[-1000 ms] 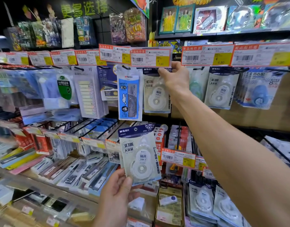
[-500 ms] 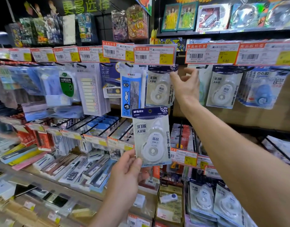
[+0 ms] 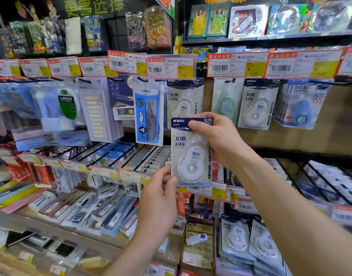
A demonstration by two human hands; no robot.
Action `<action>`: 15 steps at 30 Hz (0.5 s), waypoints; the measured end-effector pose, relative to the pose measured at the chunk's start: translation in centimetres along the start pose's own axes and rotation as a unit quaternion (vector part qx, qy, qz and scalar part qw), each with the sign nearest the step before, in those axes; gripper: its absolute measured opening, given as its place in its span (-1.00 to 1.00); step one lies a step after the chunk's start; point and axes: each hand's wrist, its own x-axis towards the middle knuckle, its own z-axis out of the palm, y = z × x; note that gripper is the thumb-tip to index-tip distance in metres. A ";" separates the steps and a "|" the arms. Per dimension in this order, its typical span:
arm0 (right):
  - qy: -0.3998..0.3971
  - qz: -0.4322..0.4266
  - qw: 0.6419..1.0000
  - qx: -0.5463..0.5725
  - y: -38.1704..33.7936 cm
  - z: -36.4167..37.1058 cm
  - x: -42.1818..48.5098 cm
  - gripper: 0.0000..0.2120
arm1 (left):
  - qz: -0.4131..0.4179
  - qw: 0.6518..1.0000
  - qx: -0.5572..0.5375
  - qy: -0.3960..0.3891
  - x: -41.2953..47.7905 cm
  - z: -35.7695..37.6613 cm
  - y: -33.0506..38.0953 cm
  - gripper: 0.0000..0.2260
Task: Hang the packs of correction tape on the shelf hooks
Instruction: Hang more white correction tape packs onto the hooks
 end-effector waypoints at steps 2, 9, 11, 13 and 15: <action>0.018 -0.012 1.000 -0.012 -0.5 0.0 0.8 -0.87 | 0.066 0.990 0.116 0.043 0.2 0.0 -0.1 -0.74; 0.052 -0.109 0.992 -0.038 -2.9 1.6 4.0 -0.78 | 0.159 0.919 0.359 -0.041 0.8 0.5 -2.3 -0.50; 0.057 -0.134 0.989 -0.019 -3.5 2.6 4.7 -0.71 | 0.137 0.914 0.376 -0.065 0.8 0.7 -2.8 -0.45; 0.068 -0.163 0.984 -0.023 -3.9 3.6 5.4 -0.68 | 0.142 0.907 0.390 -0.077 0.7 0.9 -3.3 -0.47; 0.079 -0.182 0.980 -0.031 -4.1 4.4 6.0 -0.67 | 0.143 0.901 0.402 -0.083 0.6 1.1 -3.5 -0.49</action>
